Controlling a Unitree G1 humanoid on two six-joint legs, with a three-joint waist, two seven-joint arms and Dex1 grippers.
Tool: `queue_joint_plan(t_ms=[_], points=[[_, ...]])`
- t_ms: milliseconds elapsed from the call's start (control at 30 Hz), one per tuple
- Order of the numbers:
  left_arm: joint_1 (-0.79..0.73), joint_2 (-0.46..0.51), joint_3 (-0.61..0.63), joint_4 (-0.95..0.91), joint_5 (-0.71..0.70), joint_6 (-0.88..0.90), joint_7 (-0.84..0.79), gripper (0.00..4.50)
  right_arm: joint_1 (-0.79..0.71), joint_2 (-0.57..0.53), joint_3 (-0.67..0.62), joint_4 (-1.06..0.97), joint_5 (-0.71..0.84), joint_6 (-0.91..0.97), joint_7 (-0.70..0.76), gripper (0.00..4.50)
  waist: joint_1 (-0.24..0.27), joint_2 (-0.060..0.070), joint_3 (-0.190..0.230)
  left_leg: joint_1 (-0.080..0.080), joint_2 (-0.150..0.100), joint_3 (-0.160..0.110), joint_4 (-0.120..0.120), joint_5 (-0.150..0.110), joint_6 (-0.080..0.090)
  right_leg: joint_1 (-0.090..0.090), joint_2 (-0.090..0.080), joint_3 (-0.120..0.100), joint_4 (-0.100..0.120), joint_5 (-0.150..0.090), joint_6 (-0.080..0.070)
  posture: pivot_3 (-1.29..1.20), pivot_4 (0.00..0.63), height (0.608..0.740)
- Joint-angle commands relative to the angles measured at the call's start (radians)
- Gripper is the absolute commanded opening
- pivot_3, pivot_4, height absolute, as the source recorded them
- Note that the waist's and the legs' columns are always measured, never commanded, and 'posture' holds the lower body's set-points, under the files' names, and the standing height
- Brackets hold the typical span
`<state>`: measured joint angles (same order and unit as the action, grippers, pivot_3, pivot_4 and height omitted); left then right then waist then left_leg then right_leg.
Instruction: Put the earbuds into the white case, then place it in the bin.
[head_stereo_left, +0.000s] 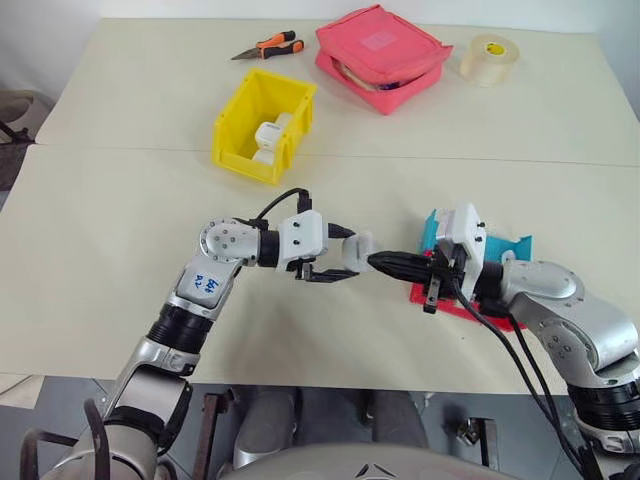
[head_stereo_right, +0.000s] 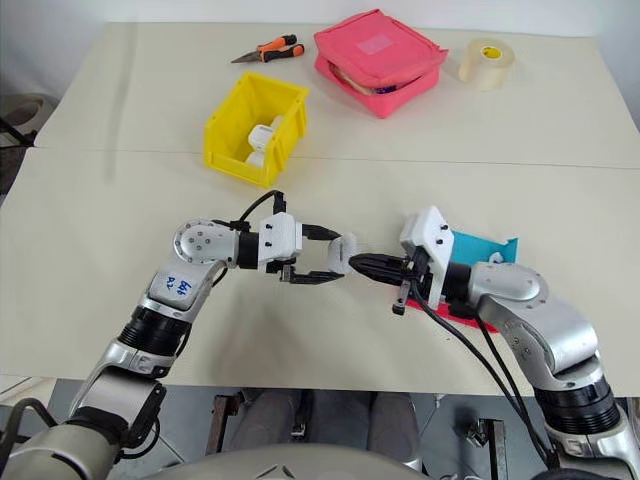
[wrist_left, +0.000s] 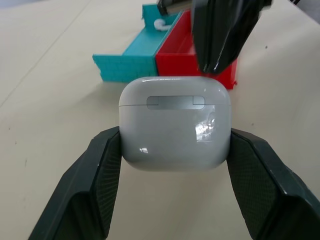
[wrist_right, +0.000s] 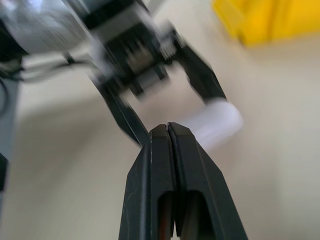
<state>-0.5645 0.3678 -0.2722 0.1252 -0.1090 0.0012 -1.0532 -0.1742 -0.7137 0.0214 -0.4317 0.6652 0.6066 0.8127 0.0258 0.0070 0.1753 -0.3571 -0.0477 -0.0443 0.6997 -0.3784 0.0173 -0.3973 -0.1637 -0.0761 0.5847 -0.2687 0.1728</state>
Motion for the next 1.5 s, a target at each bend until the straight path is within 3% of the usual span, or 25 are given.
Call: queue_joint_plan(t_ms=[33, 200, 300, 467, 667, 800, 1000, 1233, 1400, 1500], points=[[0.009, -0.013, 0.026, -0.044, -0.048, -0.038, -0.002, 2.77, 0.025, -0.009, -0.061, -0.008, -0.002, -0.039, 0.024, 0.05, 0.000, 0.000, 0.000, 0.000, 0.000, 0.000, 0.000, 0.000, 0.000, 0.000, 0.000, 0.000, 0.000, 0.000, 0.000, 0.00, 0.150, 0.740], [0.043, -0.018, 0.068, -0.054, -0.089, -0.075, 0.012, 2.77, 0.092, 0.019, -0.141, -0.031, 0.022, -0.088, 0.033, 0.05, 0.000, 0.000, 0.000, 0.000, 0.000, 0.000, 0.000, 0.000, 0.000, 0.000, 0.000, 0.000, 0.000, 0.000, 0.000, 0.00, 0.150, 0.740], [0.137, -0.009, 0.157, -0.141, -0.198, -0.014, 0.039, 2.77, 0.174, 0.060, -0.261, -0.083, 0.064, -0.159, 0.035, 0.63, -0.001, 0.000, 0.000, 0.000, 0.000, 0.000, 0.000, 0.000, 0.000, 0.000, 0.000, 0.000, 0.000, 0.000, 0.000, 0.00, 0.150, 0.740], [0.291, 0.025, 0.280, -0.286, -0.318, -0.003, 0.059, 2.77, 0.314, 0.064, -0.349, -0.130, -0.005, -0.309, 0.090, 2.39, -0.001, 0.000, 0.000, 0.001, 0.001, 0.000, 0.000, 0.000, 0.000, 0.000, 0.000, 0.000, 0.000, 0.000, 0.000, 0.00, 0.150, 0.740], [0.259, -0.002, 0.423, -0.218, -0.318, 0.105, 0.322, 2.77, 0.290, 0.078, -0.400, -0.109, -0.040, -0.372, 0.023, 4.47, 0.002, 0.000, 0.000, 0.005, 0.001, 0.000, 0.000, 0.000, -0.001, 0.004, 0.000, 0.001, 0.002, 0.000, 0.000, 0.00, 0.150, 0.740], [0.118, -0.032, 0.451, -0.077, -0.286, 0.177, 0.460, 2.77, 0.251, 0.077, -0.403, -0.095, -0.048, -0.372, -0.011, 4.47, 0.005, 0.000, 0.000, 0.004, 0.000, 0.000, 0.000, 0.000, -0.001, 0.003, 0.000, 0.002, 0.002, 0.000, 0.000, 0.00, 0.150, 0.740], [-0.202, -0.043, 0.438, 0.333, -0.169, 0.165, 0.615, 2.77, 0.233, 0.087, -0.340, -0.102, -0.094, -0.378, -0.030, 4.47, 0.005, -0.001, 0.001, 0.004, -0.001, 0.000, -0.001, 0.000, -0.001, 0.003, 0.000, 0.001, 0.001, 0.000, 0.000, 0.00, 0.150, 0.740], [-0.479, -0.031, 0.435, 0.734, -0.110, 0.108, 0.621, 2.77, 0.247, 0.102, -0.314, -0.137, -0.105, -0.374, -0.068, 4.47, -0.001, -0.002, 0.001, 0.003, -0.001, 0.003, -0.002, 0.000, -0.001, 0.002, 0.000, -0.001, 0.000, 0.000, 0.000, 0.00, 0.150, 0.740], [-0.528, -0.023, 0.420, 0.810, -0.066, 0.072, 0.636, 4.42, 0.257, 0.110, -0.303, -0.157, -0.104, -0.372, -0.089, 4.50, -0.002, -0.002, 0.001, 0.002, -0.001, 0.009, -0.002, 0.000, -0.001, 0.002, 0.000, -0.001, 0.001, 0.000, 0.000, 0.00, 0.150, 0.740], [-0.508, -0.021, 0.419, 0.745, -0.067, 0.073, 0.622, 4.47, 0.269, 0.112, -0.306, -0.166, -0.101, -0.371, -0.095, 4.50, -0.001, -0.002, 0.001, 0.002, 0.000, 0.009, -0.001, 0.000, -0.001, 0.002, 0.000, -0.001, 0.001, 0.000, 0.000, 0.00, 0.150, 0.740]])
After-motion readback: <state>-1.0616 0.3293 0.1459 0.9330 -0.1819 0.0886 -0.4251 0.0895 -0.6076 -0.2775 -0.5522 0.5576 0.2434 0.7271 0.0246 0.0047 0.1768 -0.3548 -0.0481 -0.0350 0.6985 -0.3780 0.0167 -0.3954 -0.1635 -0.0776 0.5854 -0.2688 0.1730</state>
